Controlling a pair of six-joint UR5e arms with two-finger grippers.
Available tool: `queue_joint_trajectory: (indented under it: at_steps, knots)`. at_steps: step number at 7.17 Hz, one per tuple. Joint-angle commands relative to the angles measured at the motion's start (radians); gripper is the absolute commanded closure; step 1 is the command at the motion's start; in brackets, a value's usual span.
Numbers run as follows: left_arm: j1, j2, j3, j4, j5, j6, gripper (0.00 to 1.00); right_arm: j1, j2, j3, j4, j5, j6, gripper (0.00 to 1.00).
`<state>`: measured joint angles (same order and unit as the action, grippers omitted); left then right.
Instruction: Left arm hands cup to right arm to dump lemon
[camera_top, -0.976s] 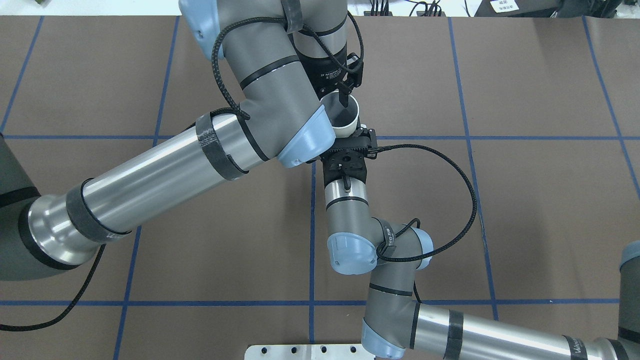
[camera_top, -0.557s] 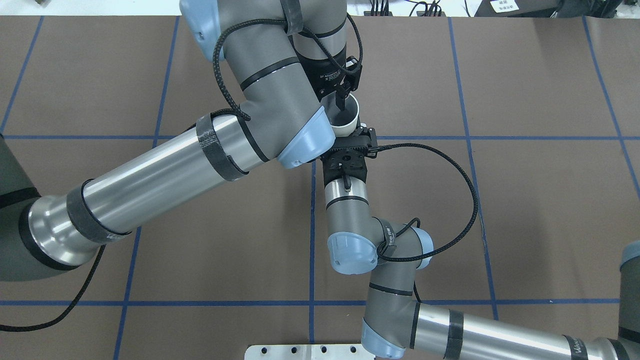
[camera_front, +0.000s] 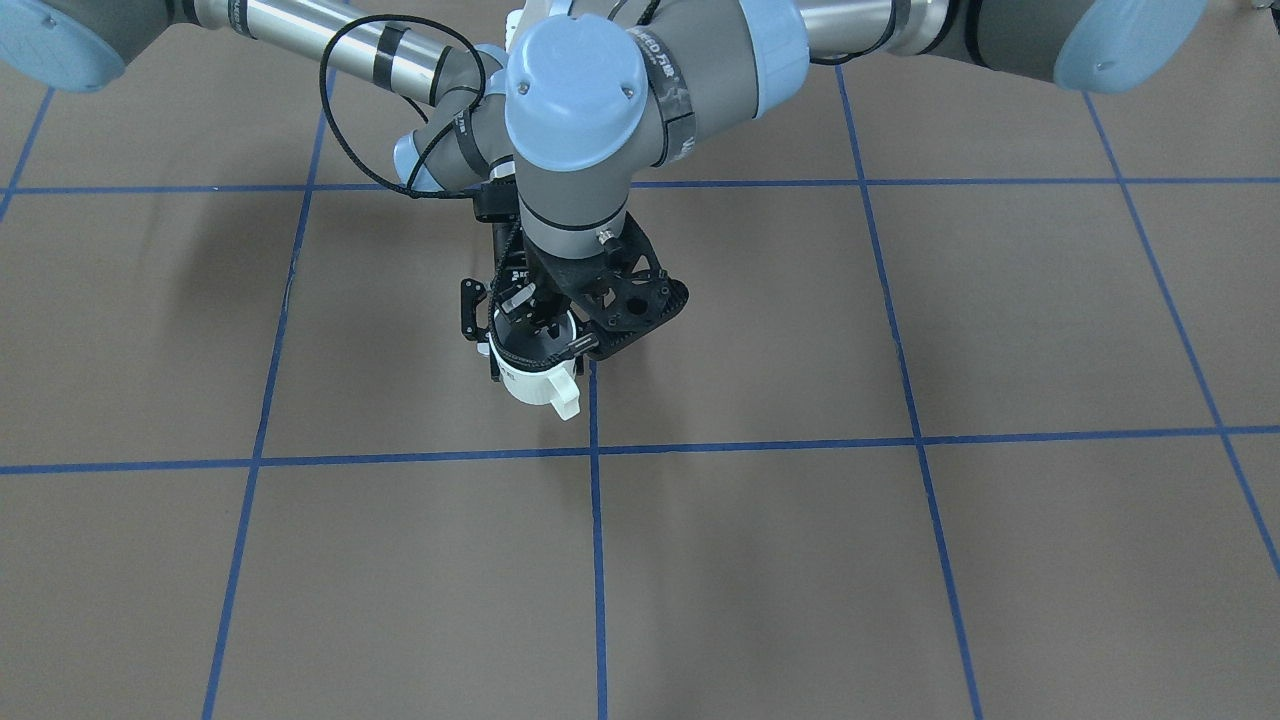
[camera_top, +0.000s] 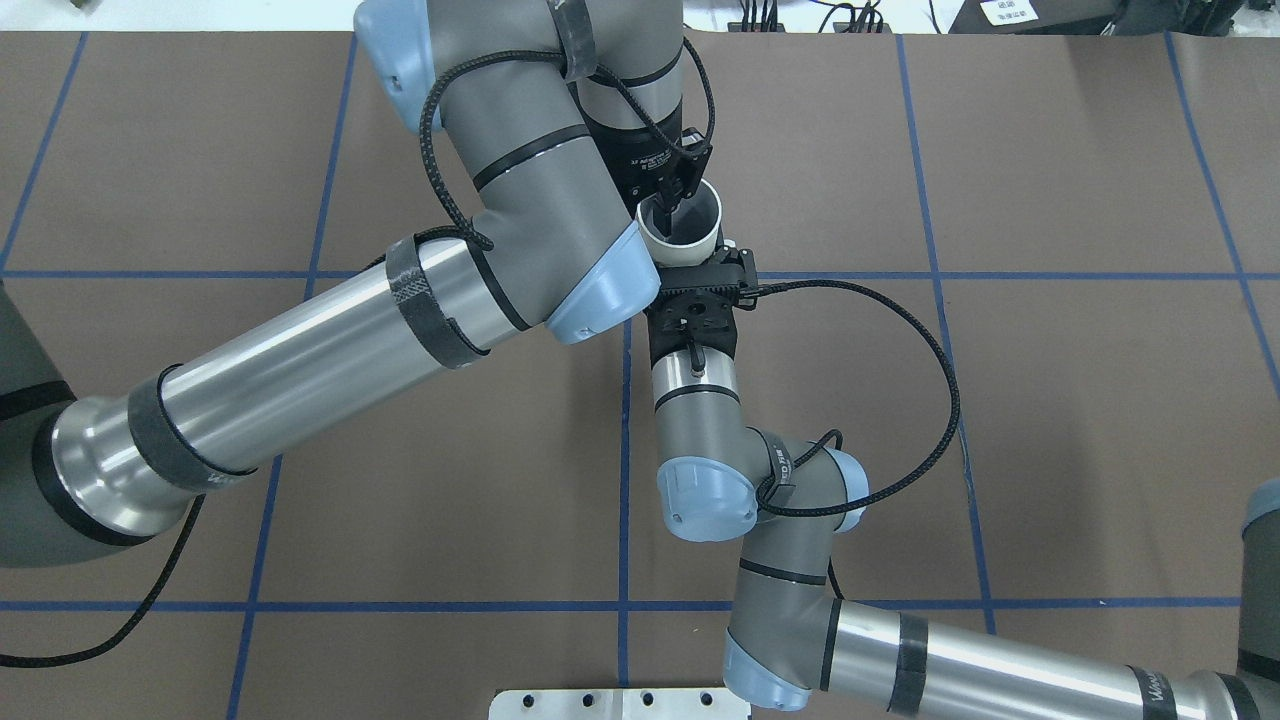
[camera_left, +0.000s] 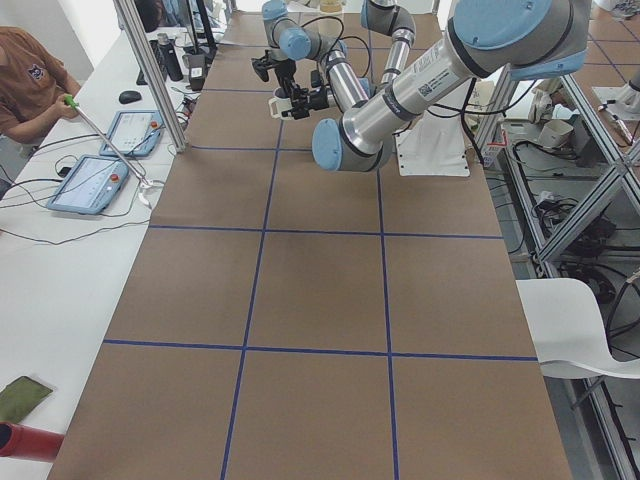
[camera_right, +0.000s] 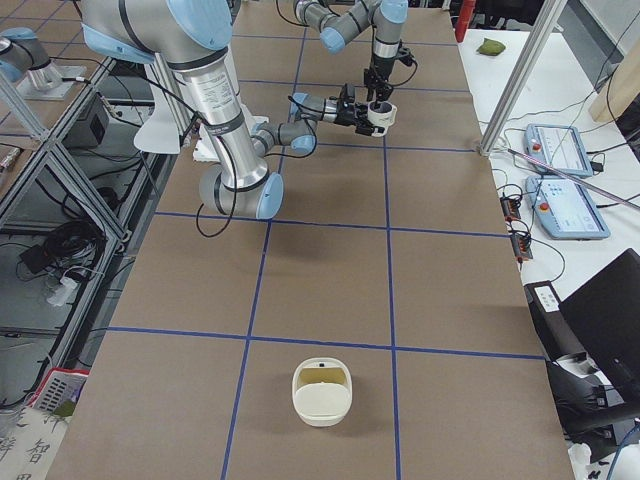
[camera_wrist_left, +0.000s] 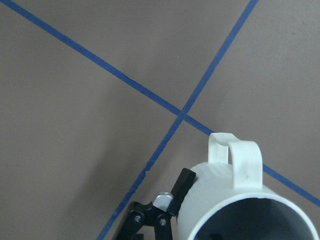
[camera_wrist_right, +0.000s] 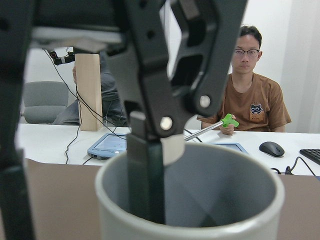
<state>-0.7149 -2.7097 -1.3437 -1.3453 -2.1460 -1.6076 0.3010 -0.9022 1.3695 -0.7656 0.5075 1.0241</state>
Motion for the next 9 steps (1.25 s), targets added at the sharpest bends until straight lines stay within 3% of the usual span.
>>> queue_joint_trajectory:
  at_steps: [1,4,5,6,7,8,9]
  knots:
    - [0.000,-0.001,-0.002,0.000,-0.002,0.000,0.52,0.001,0.005,0.000,0.000,0.000,0.001,0.69]
    - [0.003,-0.001,-0.002,0.000,0.000,-0.005,0.57,0.001,0.008,0.002,0.002,0.002,0.001,0.69]
    - [0.005,-0.002,-0.002,0.000,0.000,-0.009,0.73,0.001,0.008,0.002,0.002,0.002,0.002,0.69]
    - [0.003,-0.002,-0.003,0.002,0.000,-0.011,1.00,0.001,0.006,0.002,0.002,0.002,0.001,0.66]
    - [0.003,-0.001,-0.003,0.002,-0.002,-0.009,1.00,0.004,0.005,0.006,0.002,0.005,0.002,0.43]
    - [0.003,-0.001,-0.003,0.005,-0.002,-0.011,1.00,0.006,0.000,0.008,0.000,0.009,0.004,0.00]
    - [0.003,-0.001,-0.003,0.005,-0.002,-0.011,1.00,0.006,-0.001,0.008,0.000,0.011,0.001,0.00]
